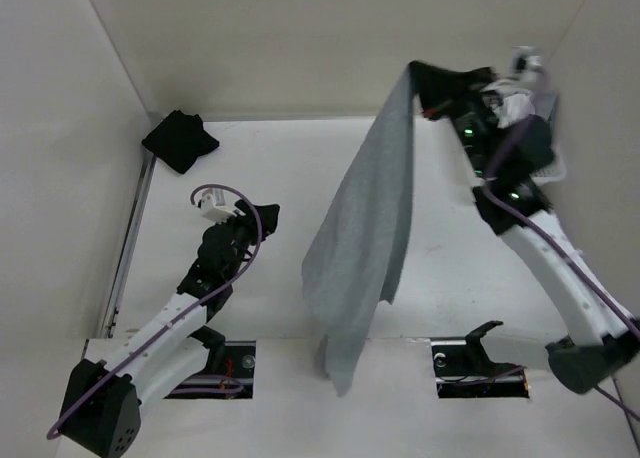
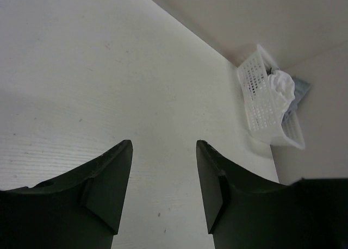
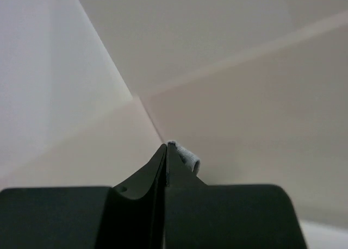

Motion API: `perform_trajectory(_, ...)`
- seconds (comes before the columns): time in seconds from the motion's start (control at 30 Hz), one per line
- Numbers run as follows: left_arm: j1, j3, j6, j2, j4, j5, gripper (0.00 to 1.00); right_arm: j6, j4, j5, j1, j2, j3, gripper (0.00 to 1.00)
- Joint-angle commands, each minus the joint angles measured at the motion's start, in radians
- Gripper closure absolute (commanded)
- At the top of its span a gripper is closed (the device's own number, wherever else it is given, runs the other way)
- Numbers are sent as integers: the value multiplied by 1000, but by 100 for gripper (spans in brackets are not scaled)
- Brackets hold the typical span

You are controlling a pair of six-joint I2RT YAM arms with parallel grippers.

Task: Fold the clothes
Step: Move the tank top to the center of the board

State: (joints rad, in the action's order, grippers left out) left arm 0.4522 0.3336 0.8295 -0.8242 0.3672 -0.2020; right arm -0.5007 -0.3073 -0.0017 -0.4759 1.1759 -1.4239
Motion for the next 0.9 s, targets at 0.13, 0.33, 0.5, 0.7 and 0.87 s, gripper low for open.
perform_trajectory(0.13, -65, -4, 46, 8, -70, 56, 51, -137, -109, -138, 27, 395, 57, 100)
perform_trajectory(0.33, -66, 47, 57, -6, -74, 56, 51, -67, 84, -100, 12, 407, -263, 100)
perform_trajectory(0.5, -71, 77, 66, 43, -100, 49, 52, 60, 244, -37, -92, 332, -444, 100)
perform_trajectory(0.7, -76, 81, 79, 143, -168, -3, 53, 126, 136, 110, -276, 50, 10, 100)
perform_trajectory(0.87, -68, 19, 63, 154, -200, -36, 54, -60, -149, 333, -453, -191, 845, 99)
